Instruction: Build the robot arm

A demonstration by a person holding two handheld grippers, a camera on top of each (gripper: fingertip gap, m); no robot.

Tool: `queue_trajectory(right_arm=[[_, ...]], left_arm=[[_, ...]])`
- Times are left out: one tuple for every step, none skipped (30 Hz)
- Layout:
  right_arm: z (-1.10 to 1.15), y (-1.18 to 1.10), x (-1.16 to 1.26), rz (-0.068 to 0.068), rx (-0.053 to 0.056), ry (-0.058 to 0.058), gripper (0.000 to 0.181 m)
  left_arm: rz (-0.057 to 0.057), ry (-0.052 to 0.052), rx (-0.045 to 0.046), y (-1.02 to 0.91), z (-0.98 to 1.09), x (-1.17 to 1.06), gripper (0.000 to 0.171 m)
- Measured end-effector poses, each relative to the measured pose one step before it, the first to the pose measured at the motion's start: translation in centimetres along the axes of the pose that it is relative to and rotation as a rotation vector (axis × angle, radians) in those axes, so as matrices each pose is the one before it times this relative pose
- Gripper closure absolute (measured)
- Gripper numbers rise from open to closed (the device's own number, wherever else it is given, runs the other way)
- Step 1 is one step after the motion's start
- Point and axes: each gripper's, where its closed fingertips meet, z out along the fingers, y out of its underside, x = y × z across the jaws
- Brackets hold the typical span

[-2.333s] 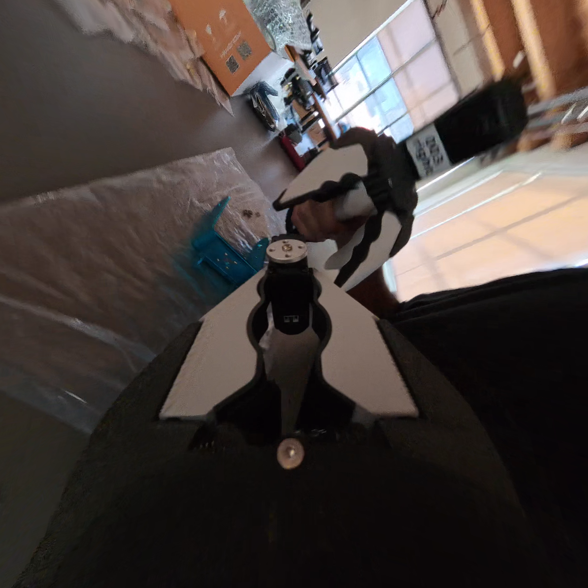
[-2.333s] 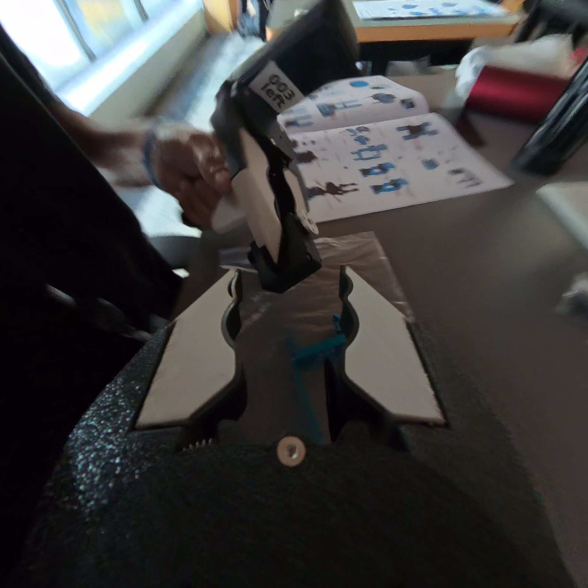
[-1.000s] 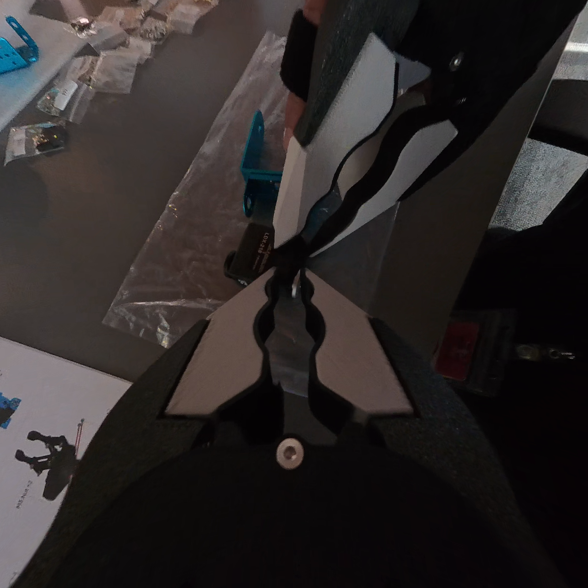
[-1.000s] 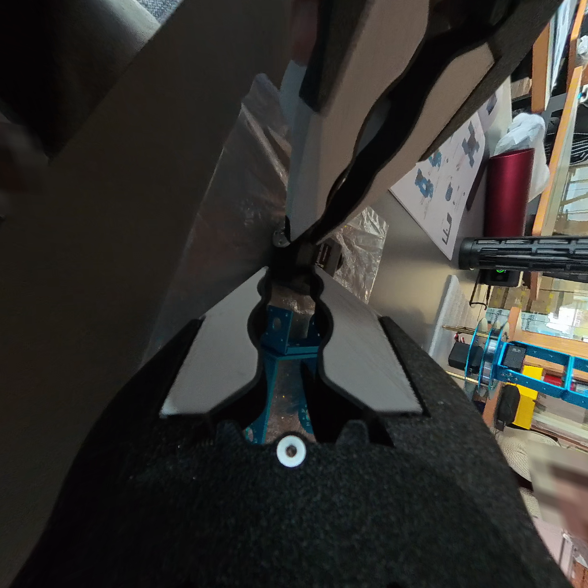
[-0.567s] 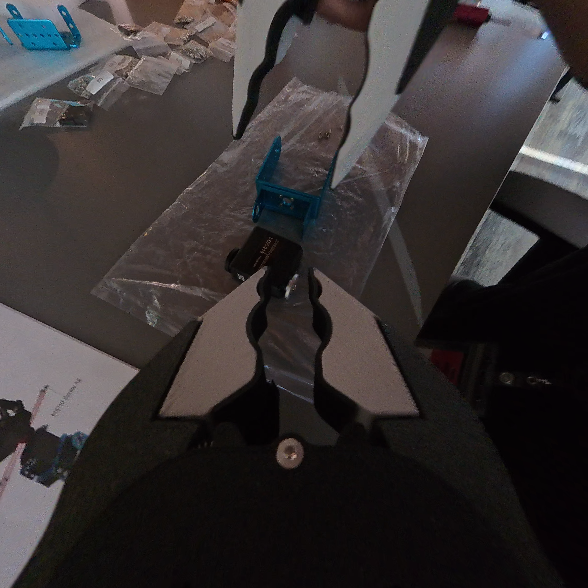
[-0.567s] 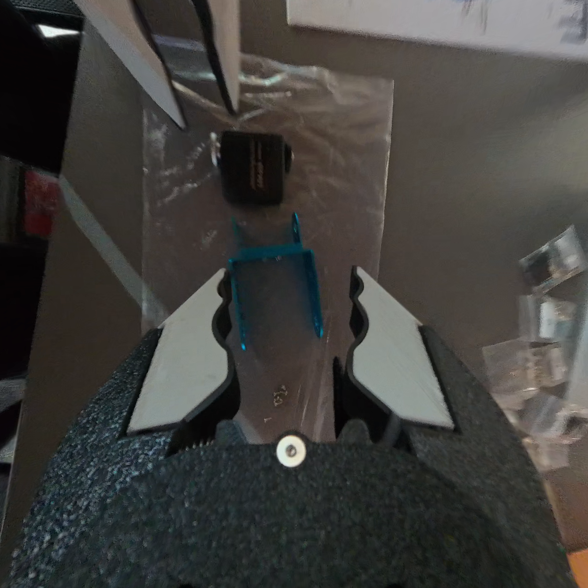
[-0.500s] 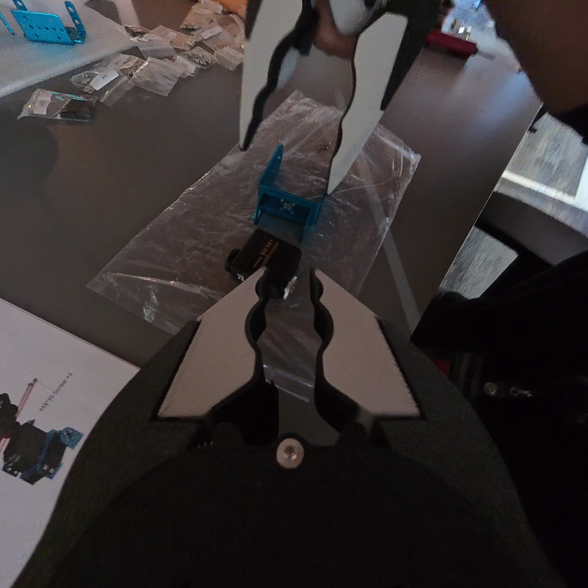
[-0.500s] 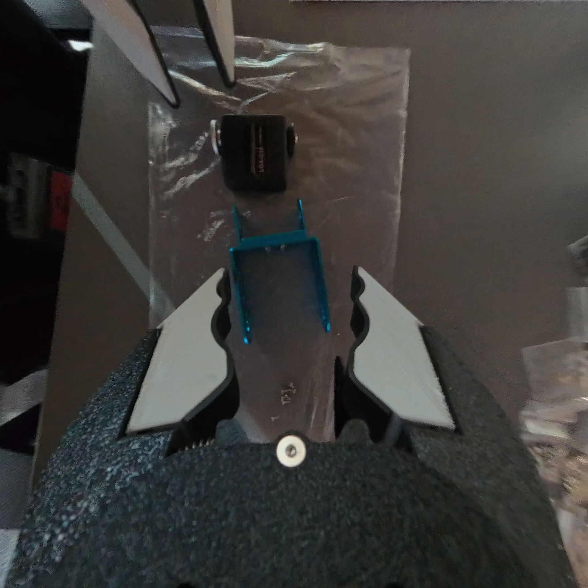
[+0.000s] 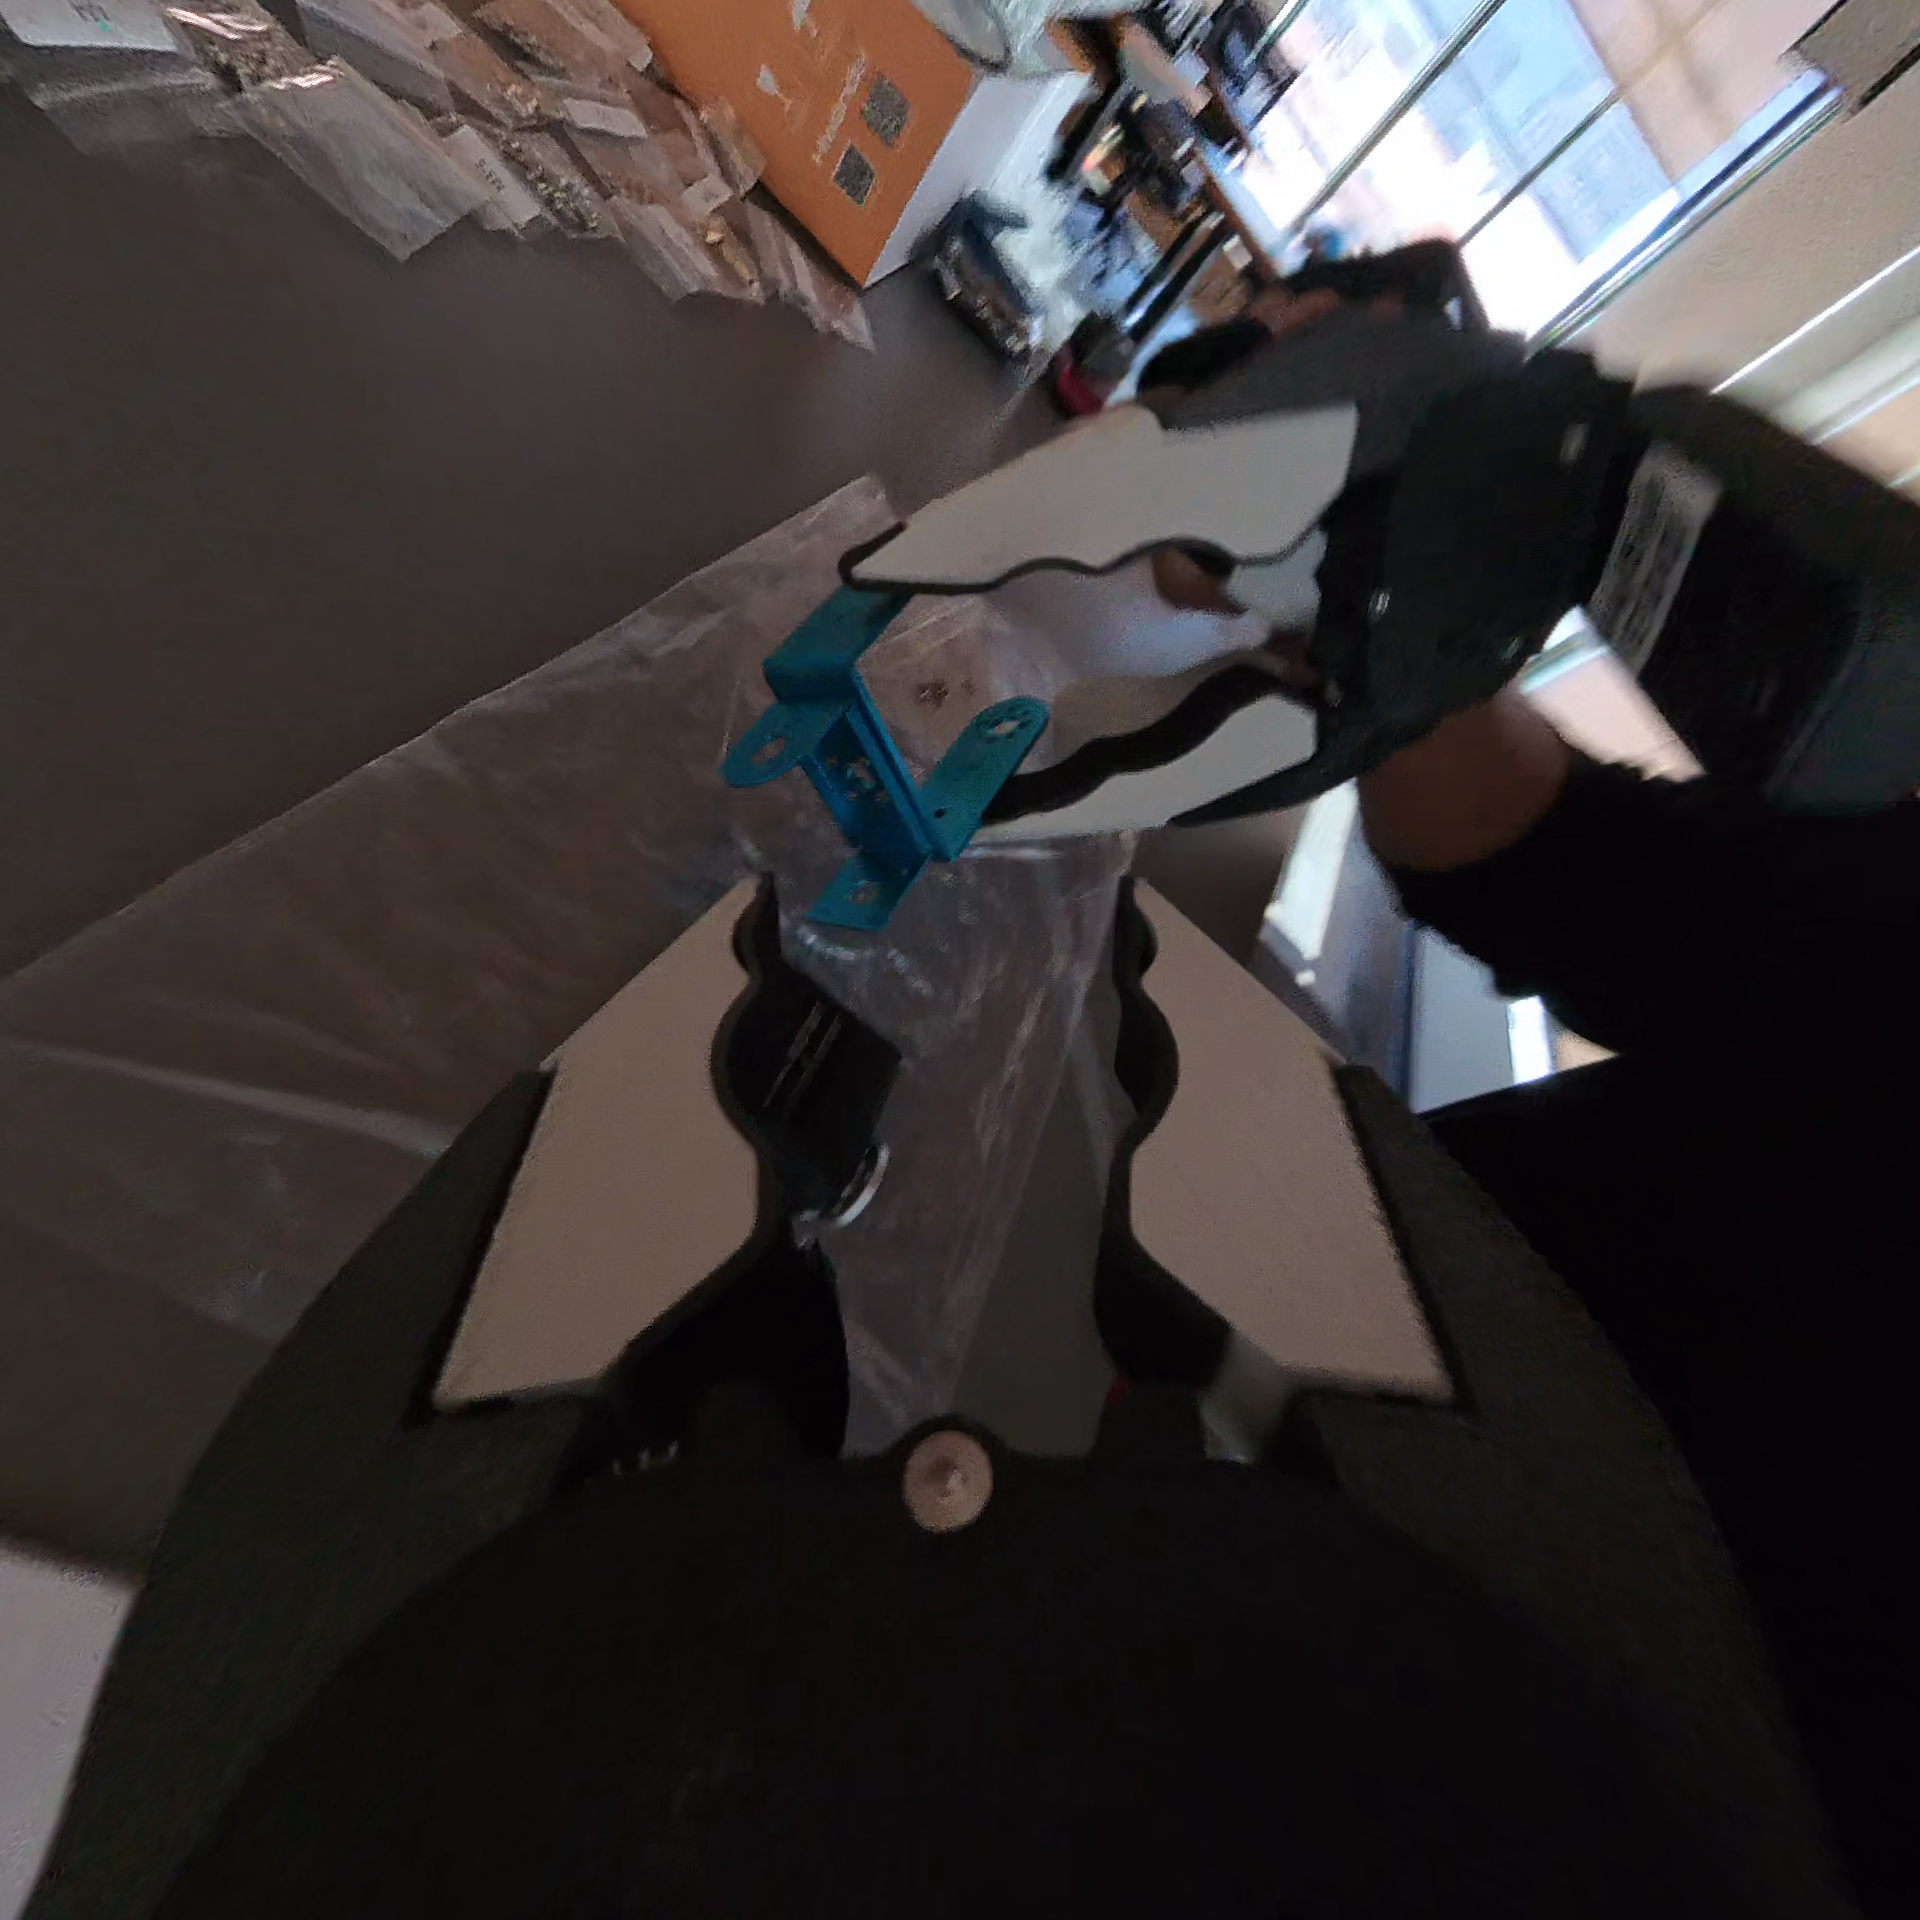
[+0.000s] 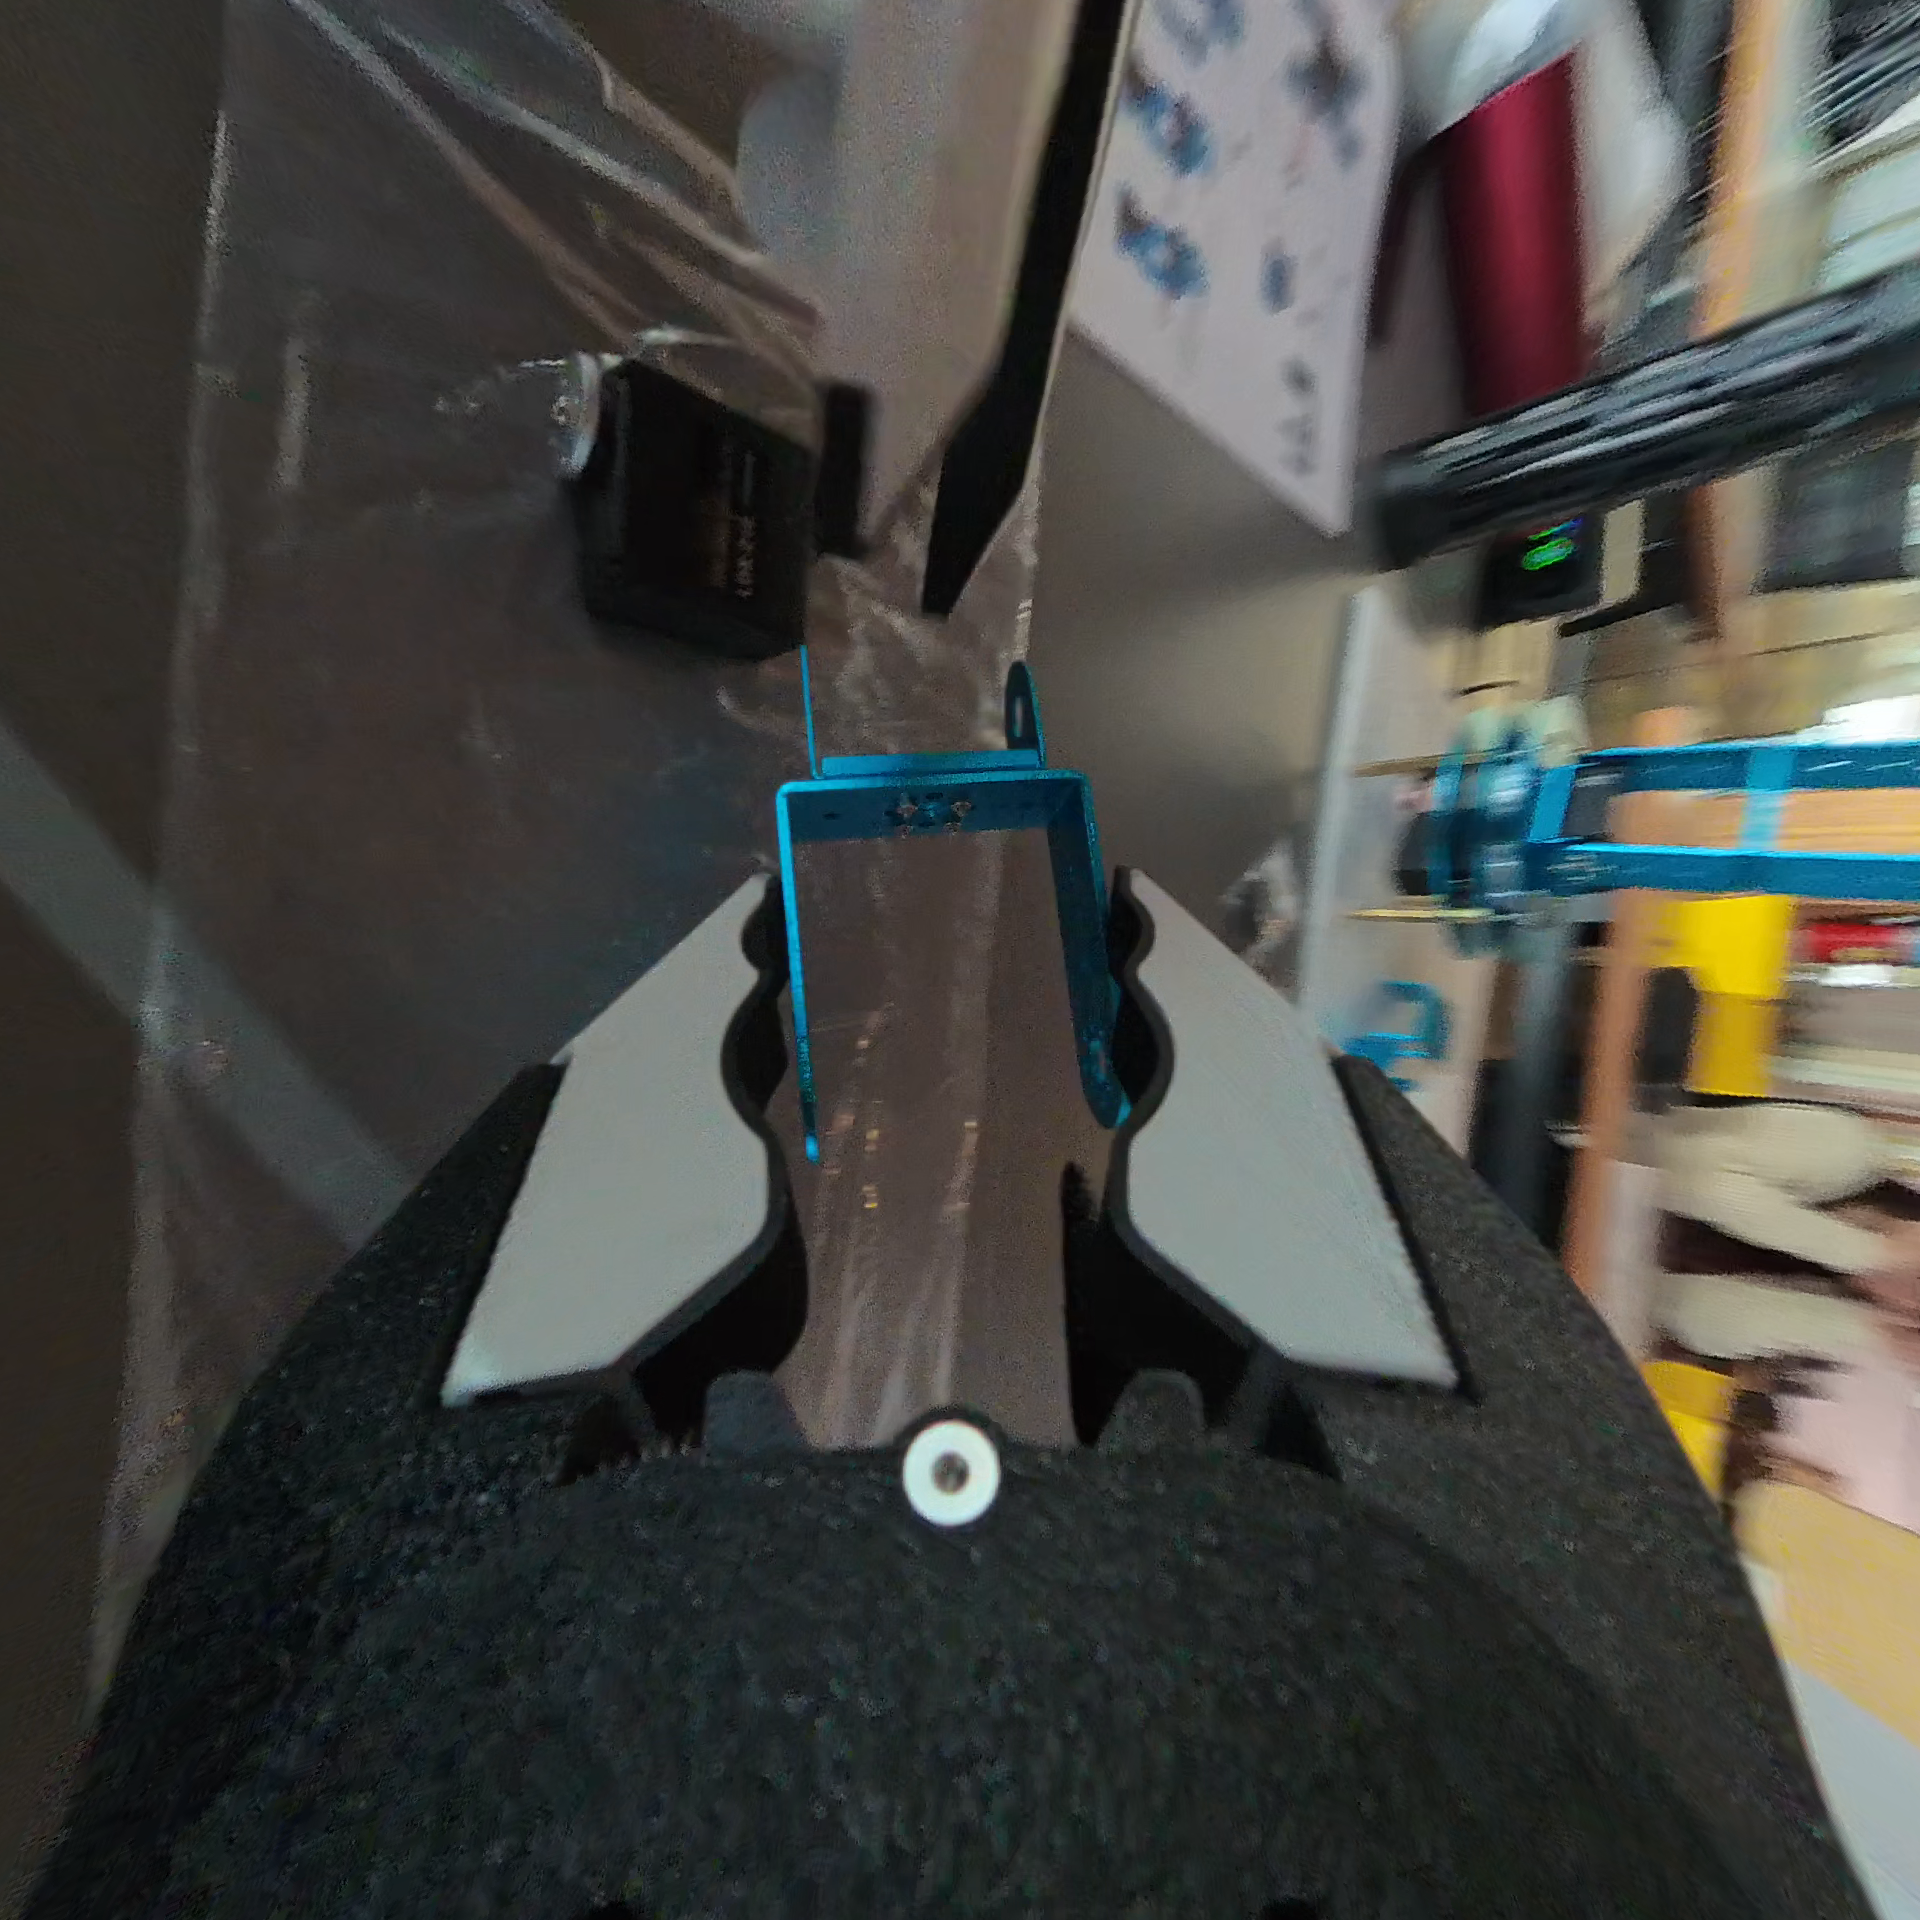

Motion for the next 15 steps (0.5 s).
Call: queue_trajectory(right_arm=[[-0.485,-0.361,0.569,-0.0378,0.0148,0.0677,0.119],[-0.420,-0.237,0.565,-0.0290,0.0095,0.0625,0.120],[-0.389,-0.199,0.416,-0.0284,0.0068,0.0496,0.120],[-0.403,-0.315,0.558,-0.0347,0.0131,0.0614,0.120],[-0.338,-0.327,0.285,-0.0341,0.0136,0.0417,0.120],[-0.260,-0.294,0.178,-0.0256,0.0096,0.0312,0.120],[-0.250,-0.390,0.146,-0.0202,0.0185,0.0280,0.120],[-0.214,-0.421,0.099,-0.0066,0.0256,0.0191,0.119],[-0.156,-0.279,0.115,0.0070,0.0210,0.0141,0.119],[-0.097,-0.104,0.182,0.0104,0.0161,0.0162,0.120],[-0.084,-0.039,0.079,0.0111,0.0187,0.0085,0.119],[-0.096,-0.004,0.040,0.0220,0.0214,0.0058,0.119],[-0.132,-0.043,-0.016,0.0411,0.0282,0.0004,0.119],[-0.233,-0.157,-0.111,0.0649,0.0338,-0.0107,0.119],[-0.272,-0.163,-0.204,0.0806,0.0247,-0.0328,0.114]], left_arm=[[-0.0405,0.0356,0.01566,-0.518,0.190,0.161,0.107],[-0.0369,0.0189,0.01565,-0.503,0.138,-0.136,0.105],[-0.0257,0.0183,0.01869,-0.497,0.107,-0.123,0.102],[-0.0189,0.0407,0.01634,-0.424,0.115,0.295,0.101],[-0.0151,0.0652,0.00925,-0.303,0.123,0.770,0.101],[-0.0040,0.0645,0.00426,-0.195,0.146,0.876,0.104],[0.0145,0.0336,-0.00060,-0.088,0.193,0.519,0.110],[0.0288,0.0030,-0.00577,0.005,0.219,0.100,0.114],[0.0324,-0.0016,-0.00817,0.063,0.220,0.038,0.118],[0.0267,0.0050,-0.00513,0.047,0.213,0.171,0.127],[0.0214,-0.0044,-0.00179,0.002,0.175,0.024,0.134],[0.0272,-0.0137,-0.00046,-0.006,0.105,-0.149,0.141],[0.0313,-0.0062,-0.00087,0.023,0.045,-0.034,0.146],[0.0306,-0.0014,0.00007,0.017,0.022,0.082,0.147],[0.0382,-0.0091,0.00615,-0.069,-0.039,0.033,0.147]])
